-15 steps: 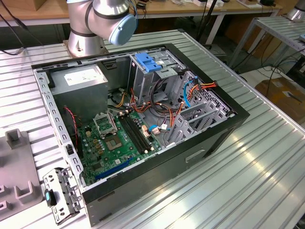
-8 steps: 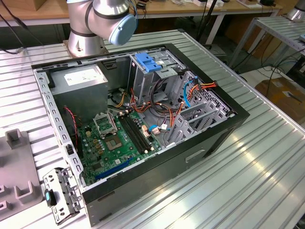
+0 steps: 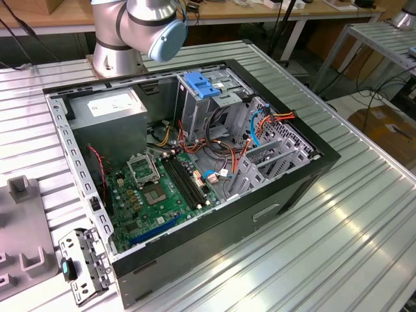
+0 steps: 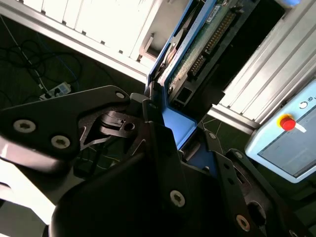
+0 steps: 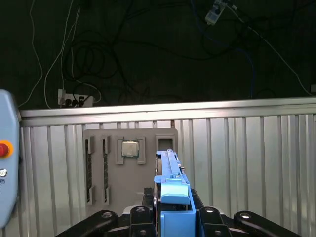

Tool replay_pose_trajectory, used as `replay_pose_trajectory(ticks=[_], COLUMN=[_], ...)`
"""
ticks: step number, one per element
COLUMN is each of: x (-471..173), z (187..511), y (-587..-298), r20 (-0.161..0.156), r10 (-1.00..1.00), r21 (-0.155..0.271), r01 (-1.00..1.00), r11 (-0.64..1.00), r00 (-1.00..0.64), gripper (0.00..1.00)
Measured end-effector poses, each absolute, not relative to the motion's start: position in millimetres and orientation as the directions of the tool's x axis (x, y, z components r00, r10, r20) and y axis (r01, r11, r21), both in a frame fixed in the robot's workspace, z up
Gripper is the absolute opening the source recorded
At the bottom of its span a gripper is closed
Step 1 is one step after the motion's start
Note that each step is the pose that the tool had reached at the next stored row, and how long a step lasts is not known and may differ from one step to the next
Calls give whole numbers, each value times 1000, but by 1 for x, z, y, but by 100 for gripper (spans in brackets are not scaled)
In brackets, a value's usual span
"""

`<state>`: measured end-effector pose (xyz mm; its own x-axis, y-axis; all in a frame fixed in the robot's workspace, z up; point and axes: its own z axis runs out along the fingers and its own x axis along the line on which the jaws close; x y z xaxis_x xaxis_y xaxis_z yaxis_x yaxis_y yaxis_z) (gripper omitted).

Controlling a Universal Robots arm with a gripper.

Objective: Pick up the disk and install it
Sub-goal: 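Pick up the disk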

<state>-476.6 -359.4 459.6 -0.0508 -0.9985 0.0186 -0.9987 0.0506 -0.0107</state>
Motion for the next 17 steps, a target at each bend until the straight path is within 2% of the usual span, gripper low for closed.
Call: replay_pose_trajectory(ticks=[17], x=[-476], z=[487], y=[-359], r20=[19], r10=[-999], r21=[-1], r01=[-999], r11=[51], r00=[-51], gripper=[37])
